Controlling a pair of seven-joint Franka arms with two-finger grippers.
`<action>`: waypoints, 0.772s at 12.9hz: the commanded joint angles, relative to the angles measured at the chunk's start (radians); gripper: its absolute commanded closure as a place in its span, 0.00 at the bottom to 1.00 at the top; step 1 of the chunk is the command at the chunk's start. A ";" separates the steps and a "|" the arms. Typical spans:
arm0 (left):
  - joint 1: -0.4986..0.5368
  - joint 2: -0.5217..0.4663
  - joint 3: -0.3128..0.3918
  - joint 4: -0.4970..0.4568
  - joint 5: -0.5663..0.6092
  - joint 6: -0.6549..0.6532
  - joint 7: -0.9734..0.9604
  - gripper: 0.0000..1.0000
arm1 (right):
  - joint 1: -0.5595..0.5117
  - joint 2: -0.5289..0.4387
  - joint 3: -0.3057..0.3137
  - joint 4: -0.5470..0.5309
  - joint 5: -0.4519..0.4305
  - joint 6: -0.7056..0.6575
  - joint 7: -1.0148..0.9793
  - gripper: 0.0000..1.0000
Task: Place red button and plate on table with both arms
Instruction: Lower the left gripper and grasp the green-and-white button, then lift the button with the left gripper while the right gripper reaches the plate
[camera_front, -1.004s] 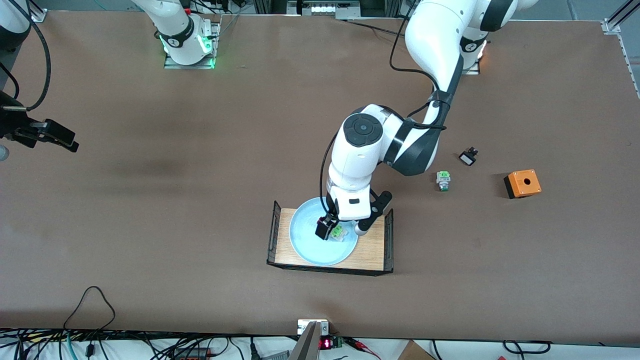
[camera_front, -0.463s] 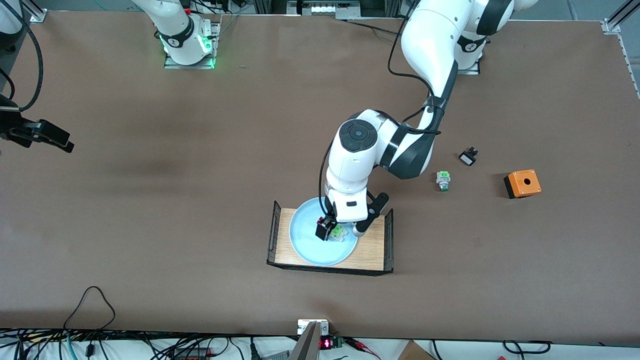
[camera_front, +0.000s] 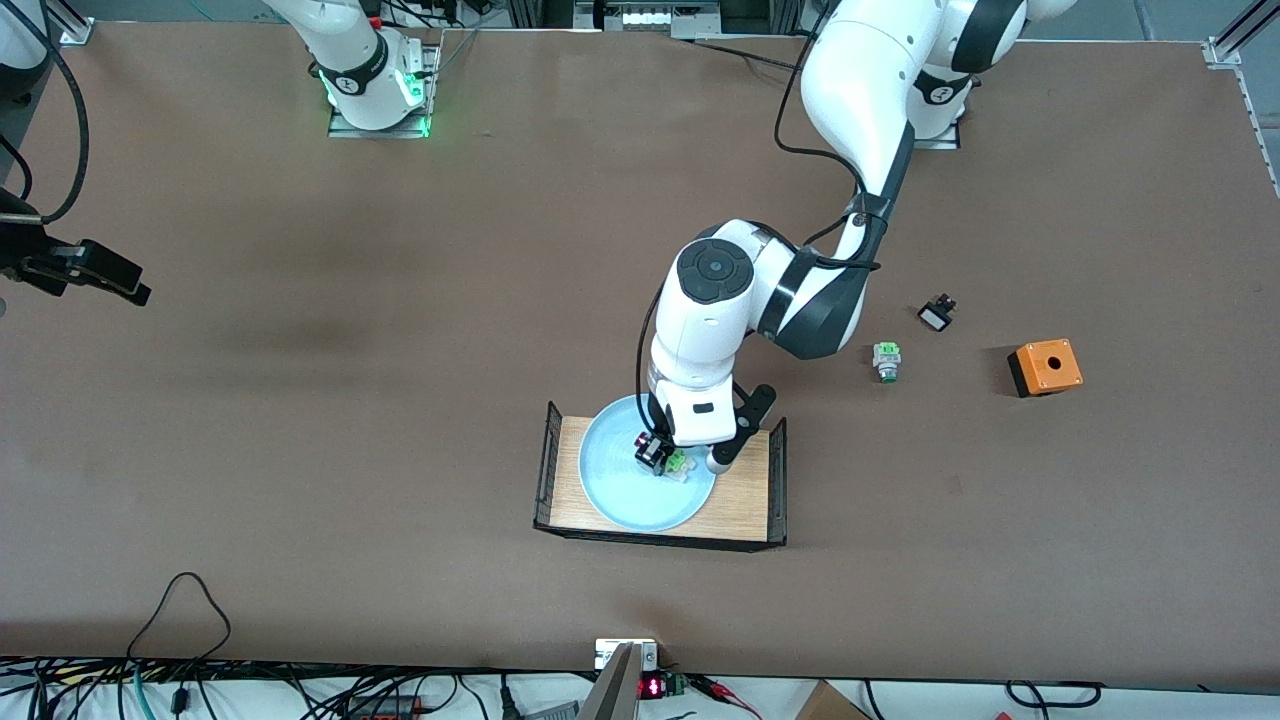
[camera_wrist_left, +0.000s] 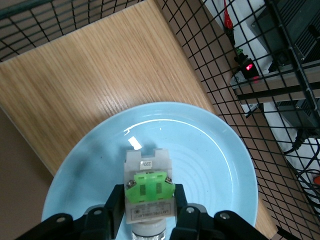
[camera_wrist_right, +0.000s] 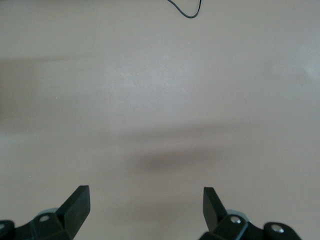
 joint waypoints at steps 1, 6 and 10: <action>-0.027 0.023 0.047 0.042 0.014 -0.016 -0.046 0.86 | -0.003 0.002 0.006 0.008 0.015 -0.006 0.007 0.00; -0.015 -0.061 0.045 0.041 0.003 -0.156 0.015 1.00 | 0.000 -0.002 0.011 0.008 0.029 -0.017 0.024 0.00; 0.017 -0.153 0.041 0.036 -0.058 -0.305 0.145 1.00 | 0.018 -0.018 0.047 0.009 0.124 -0.112 0.277 0.00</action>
